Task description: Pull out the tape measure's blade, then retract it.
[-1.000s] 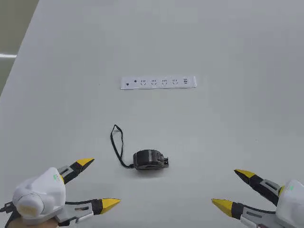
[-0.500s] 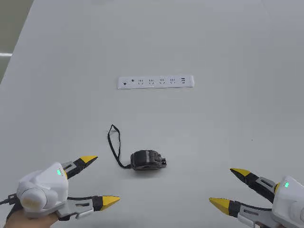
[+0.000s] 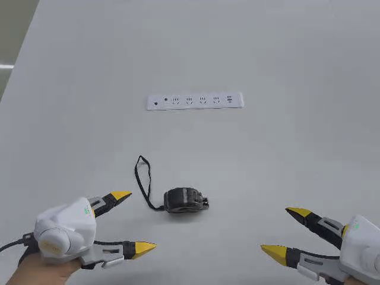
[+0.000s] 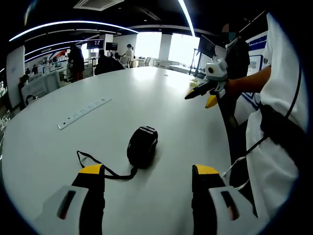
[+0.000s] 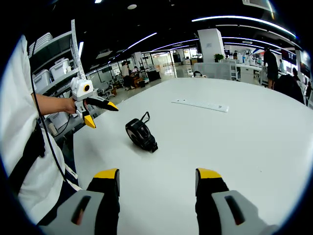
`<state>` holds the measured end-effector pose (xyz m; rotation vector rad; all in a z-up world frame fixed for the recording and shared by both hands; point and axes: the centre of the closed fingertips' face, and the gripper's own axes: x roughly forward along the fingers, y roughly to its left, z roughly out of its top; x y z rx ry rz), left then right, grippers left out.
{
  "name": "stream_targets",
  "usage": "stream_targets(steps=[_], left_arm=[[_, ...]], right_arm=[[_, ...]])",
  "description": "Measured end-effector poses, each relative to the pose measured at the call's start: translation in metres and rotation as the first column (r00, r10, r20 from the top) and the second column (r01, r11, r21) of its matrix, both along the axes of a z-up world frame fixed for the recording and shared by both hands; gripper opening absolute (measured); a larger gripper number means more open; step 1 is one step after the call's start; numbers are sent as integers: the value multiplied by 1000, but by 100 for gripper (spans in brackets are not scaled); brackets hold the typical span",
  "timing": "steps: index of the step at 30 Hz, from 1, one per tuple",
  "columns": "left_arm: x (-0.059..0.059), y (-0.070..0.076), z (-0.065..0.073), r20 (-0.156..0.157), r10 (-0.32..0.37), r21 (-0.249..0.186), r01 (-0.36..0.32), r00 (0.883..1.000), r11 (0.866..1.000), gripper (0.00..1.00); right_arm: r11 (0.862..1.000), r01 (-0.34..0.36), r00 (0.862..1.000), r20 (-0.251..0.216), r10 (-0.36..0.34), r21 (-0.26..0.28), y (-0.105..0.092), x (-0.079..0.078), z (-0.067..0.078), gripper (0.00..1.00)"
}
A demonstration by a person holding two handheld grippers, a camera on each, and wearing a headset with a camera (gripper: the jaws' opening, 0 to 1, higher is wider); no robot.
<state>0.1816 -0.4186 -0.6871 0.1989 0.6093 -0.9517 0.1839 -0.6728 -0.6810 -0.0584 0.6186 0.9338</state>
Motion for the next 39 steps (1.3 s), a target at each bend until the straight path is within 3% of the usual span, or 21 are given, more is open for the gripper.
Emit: stream_targets(steps=[11, 16, 29, 39], left_arm=[[10, -6, -2, 11, -35, 17, 35, 999, 999, 69], [13, -9, -11, 11, -58, 26, 58, 998, 998, 68], [25, -32, -4, 16, -114, 35, 113, 993, 993, 66], [30, -41, -10, 11, -149, 48, 148, 989, 988, 65]], right_arm=[[1000, -26, 1000, 2, 26, -16, 3, 1, -2, 62], [999, -30, 1000, 3, 30, -15, 4, 2, -2, 62], [998, -57, 998, 8, 57, -15, 10, 7, -2, 61], [996, -90, 996, 10, 90, -29, 15, 10, -6, 60]])
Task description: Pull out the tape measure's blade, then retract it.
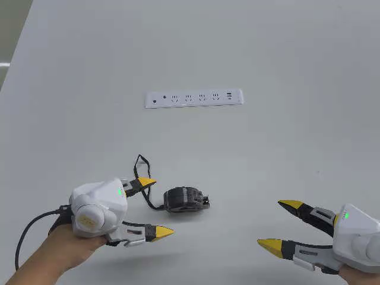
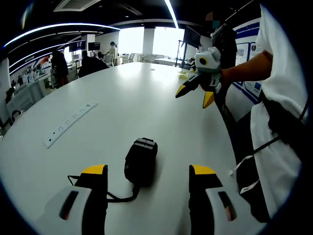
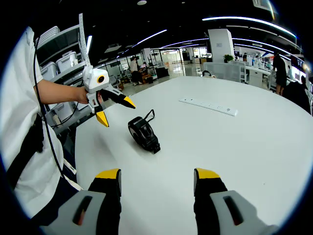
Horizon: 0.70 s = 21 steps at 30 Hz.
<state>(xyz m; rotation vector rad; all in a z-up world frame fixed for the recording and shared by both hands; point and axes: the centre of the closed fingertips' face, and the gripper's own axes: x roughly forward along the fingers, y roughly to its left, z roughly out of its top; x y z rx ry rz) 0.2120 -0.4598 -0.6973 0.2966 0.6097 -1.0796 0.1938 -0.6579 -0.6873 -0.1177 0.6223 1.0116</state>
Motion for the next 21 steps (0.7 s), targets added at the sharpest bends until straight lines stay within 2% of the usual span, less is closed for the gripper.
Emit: stream_targets(steps=[7, 9, 21], left_arm=[[4, -6, -3, -8, -12, -3, 12, 1000, 1000, 64], [5, -7, -6, -7, -23, 9, 23, 1000, 1000, 63], [11, -14, -13, -14, -44, 17, 44, 999, 999, 62]], right_arm=[[1000, -11, 1000, 1, 11, 5, 2, 3, 0, 60], [1000, -17, 1000, -1, 17, 1, 3, 4, -2, 60], [999, -37, 999, -4, 37, 7, 6, 8, -5, 58]])
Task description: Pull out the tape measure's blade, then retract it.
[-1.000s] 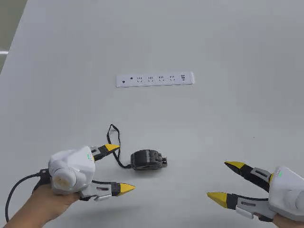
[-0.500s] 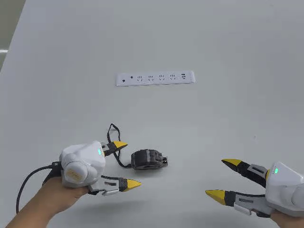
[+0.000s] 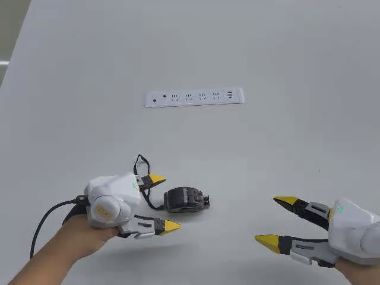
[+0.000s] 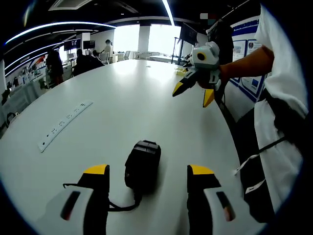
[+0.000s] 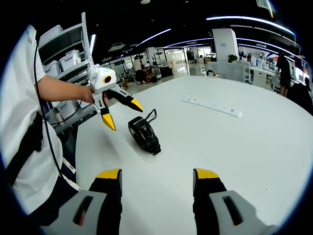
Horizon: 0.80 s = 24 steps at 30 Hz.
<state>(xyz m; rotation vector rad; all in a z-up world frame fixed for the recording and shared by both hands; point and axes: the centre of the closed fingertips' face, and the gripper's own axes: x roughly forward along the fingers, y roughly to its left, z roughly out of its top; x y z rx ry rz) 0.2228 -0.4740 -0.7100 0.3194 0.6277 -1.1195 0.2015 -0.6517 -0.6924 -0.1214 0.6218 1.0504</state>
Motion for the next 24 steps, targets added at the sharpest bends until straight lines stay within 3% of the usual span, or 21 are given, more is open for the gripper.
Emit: stream_targets(steps=[24], left_arm=[[10, -7, -20, -26, -12, 10, 12, 1000, 1000, 56]], right_arm=[[999, -29, 999, -14, 30, 21, 8, 5, -5, 57]])
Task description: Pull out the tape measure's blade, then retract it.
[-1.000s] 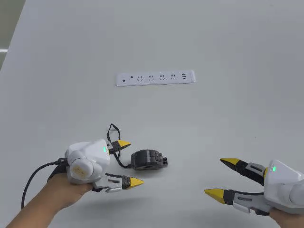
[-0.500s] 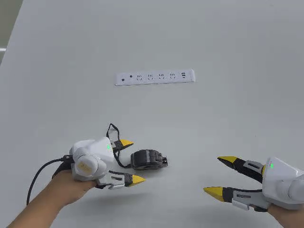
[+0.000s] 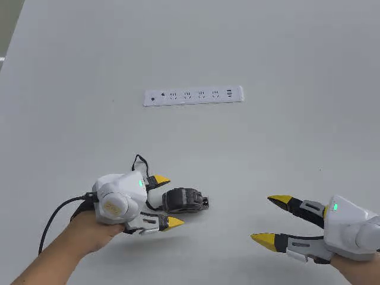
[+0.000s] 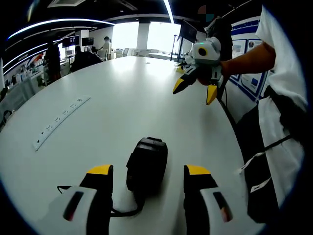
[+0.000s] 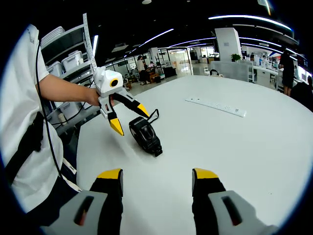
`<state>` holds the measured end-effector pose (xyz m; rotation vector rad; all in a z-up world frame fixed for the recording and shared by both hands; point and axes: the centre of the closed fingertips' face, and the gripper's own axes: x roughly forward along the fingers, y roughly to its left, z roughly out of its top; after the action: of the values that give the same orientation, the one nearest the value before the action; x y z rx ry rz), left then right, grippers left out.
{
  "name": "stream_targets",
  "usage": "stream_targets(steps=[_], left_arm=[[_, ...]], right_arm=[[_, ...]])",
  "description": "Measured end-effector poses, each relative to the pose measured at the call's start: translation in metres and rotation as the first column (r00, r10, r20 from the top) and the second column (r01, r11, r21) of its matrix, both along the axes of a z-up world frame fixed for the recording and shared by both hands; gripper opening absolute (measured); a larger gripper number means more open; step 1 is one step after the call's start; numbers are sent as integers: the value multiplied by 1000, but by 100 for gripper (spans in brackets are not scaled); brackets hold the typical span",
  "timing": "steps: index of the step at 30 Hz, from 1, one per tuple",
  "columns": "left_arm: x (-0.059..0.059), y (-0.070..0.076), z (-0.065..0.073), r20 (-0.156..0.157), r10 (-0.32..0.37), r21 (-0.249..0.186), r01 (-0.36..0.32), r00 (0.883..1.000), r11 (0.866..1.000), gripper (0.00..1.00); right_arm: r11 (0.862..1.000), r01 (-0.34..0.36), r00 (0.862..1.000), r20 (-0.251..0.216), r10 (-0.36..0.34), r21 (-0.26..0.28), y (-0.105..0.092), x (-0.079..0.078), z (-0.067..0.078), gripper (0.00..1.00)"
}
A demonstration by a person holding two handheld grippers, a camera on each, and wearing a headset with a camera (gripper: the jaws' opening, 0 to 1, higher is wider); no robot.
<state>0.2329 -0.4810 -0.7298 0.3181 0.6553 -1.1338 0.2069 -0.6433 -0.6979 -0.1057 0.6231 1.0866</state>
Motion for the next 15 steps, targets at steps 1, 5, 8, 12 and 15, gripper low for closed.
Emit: stream_targets(steps=[1, 5, 8, 12, 15], left_arm=[[0, 0, -1, -2, -1, -1, 1, 1000, 1000, 55], [0, -1, -3, -6, -11, 6, 11, 1000, 1000, 54], [-1, -1, -5, -10, -15, 5, 15, 1000, 1000, 53], [-1, -1, -7, -15, -16, 3, 17, 1000, 1000, 52], [-1, -2, -8, -17, -19, 0, 19, 1000, 1000, 52]], right_arm=[[1000, 0, 1000, -1, 0, 2, 1, 0, 0, 57], [1000, -3, 1000, -1, 3, 3, 2, 2, -2, 56], [1000, -6, 1000, 1, 6, 1, 3, 2, -2, 56], [1000, -7, 1000, 0, 7, 1, 3, 3, -4, 56], [1000, -7, 1000, -2, 7, 2, 4, 4, -4, 55]])
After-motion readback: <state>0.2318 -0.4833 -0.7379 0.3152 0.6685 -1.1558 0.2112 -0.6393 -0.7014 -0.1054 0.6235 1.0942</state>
